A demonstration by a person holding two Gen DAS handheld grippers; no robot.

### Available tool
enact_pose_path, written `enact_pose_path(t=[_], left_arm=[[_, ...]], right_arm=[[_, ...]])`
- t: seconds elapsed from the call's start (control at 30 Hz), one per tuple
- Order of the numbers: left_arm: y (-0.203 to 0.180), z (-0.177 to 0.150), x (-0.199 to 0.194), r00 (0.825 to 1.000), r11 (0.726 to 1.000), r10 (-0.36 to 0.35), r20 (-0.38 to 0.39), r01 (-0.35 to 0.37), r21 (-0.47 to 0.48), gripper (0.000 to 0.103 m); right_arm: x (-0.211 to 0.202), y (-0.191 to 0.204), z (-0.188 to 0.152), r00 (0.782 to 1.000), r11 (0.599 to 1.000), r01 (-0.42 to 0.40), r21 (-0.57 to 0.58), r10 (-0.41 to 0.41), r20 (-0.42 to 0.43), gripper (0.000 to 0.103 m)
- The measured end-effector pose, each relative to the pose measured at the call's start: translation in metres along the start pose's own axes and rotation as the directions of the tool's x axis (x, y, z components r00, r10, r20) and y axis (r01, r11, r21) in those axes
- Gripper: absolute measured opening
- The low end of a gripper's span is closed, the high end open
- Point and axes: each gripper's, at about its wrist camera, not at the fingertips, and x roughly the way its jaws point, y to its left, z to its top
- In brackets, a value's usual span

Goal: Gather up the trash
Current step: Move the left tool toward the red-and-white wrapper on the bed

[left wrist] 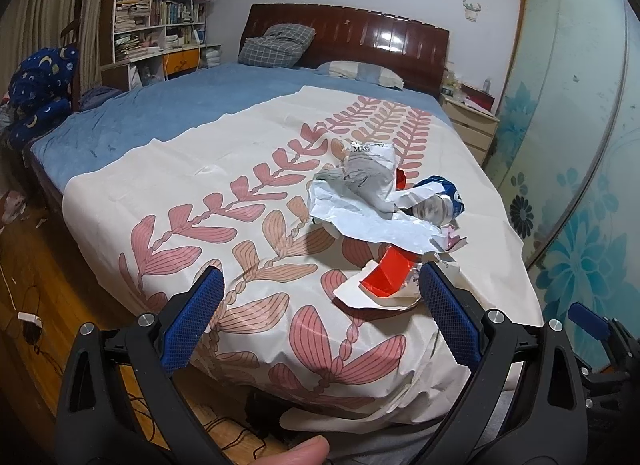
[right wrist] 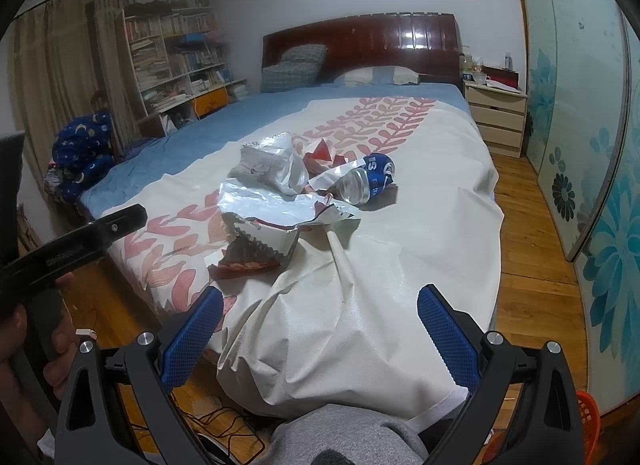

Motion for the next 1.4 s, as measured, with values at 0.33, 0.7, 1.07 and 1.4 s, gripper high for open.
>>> enact_pose_path(t=[0.33, 0.7, 1.07, 1.4], left_arm=[[-0.005, 0.001, -0.001, 1.0, 1.0, -0.009, 0.004, 0.009, 0.004, 0.097], [-0.003, -0.001, -0.001, 1.0, 1.0, -0.02, 0.007, 0.02, -0.001, 0.097], [0.0, -0.002, -0.01, 0.999, 1.0, -0.03, 0.02, 0.03, 0.002, 0.097], [0.005, -0.003, -0.014, 0.998, 0.999, -0.041, 0.039, 0.041, 0.0, 0.097]], right_arm=[[0.007, -0.001, 0.004, 1.0, 1.0, 0.019, 0.018, -0.018, -0.01, 0.096], [0.007, -0.001, 0.004, 1.0, 1.0, 0.008, 0.013, -0.008, -0.006, 0.096], [0.001, -0.001, 0.001, 1.0, 1.0, -0.005, 0.014, 0.005, 0.001, 0.095], [-0.002, -0.006, 0.002, 0.999, 0.999, -0.034, 0.038, 0.034, 0.003, 0.09]])
